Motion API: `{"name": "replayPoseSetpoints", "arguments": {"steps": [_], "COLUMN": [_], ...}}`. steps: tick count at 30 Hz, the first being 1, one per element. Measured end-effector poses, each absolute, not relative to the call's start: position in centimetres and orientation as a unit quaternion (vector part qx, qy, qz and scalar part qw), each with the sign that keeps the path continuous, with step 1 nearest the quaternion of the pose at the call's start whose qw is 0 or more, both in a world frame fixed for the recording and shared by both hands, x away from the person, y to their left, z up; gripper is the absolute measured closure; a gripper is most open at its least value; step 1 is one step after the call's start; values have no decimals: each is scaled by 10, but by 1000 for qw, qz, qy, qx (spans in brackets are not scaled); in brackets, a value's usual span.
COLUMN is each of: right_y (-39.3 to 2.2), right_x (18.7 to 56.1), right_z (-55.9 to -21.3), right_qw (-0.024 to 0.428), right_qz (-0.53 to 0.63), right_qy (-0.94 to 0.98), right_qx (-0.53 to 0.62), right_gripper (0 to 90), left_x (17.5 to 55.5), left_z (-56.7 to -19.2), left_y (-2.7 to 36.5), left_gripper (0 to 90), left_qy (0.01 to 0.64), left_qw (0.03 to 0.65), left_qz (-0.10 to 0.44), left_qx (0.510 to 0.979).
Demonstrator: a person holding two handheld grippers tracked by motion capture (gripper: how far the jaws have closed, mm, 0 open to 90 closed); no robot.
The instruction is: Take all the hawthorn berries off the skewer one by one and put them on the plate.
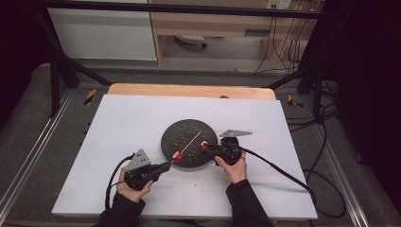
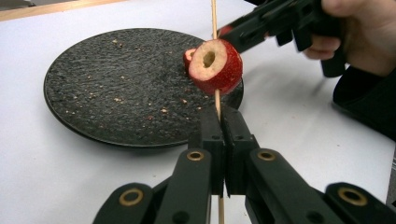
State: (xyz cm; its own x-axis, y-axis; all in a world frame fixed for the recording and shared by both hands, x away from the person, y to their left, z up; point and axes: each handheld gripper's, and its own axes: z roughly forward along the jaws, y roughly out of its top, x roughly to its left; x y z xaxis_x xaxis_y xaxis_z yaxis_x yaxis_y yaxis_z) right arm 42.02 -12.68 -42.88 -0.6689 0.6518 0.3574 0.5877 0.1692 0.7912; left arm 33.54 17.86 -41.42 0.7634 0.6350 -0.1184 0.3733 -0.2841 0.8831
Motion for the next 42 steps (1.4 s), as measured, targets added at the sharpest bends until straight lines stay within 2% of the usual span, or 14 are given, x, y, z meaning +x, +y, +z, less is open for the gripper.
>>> {"name": "replayPoseSetpoints", "arguments": {"steps": [10, 18, 22, 30, 35, 42], "right_y": [-109, -111, -116, -131, -137, -138], "right_x": [425, 423, 417, 399, 389, 382], "right_z": [-449, -444, -433, -419, -419, -422], "right_qw": [39, 46, 52, 38, 33, 30], "right_qz": [466, 469, 476, 500, 504, 508], "right_qy": [786, 788, 790, 781, 782, 780], "right_qx": [403, 397, 384, 372, 365, 364], "right_gripper": [600, 529, 457, 216, 111, 70], "left_x": [336, 335, 335, 334, 332, 329], "left_z": [-416, -417, -417, -418, -420, -421], "left_y": [177, 176, 175, 171, 167, 161], "left_gripper": [881, 881, 881, 881, 881, 881], "left_qy": [319, 319, 317, 315, 310, 301], "left_qw": [502, 501, 501, 497, 493, 488], "left_qz": [128, 128, 128, 126, 124, 122], "left_qx": [793, 794, 795, 799, 803, 810]}}
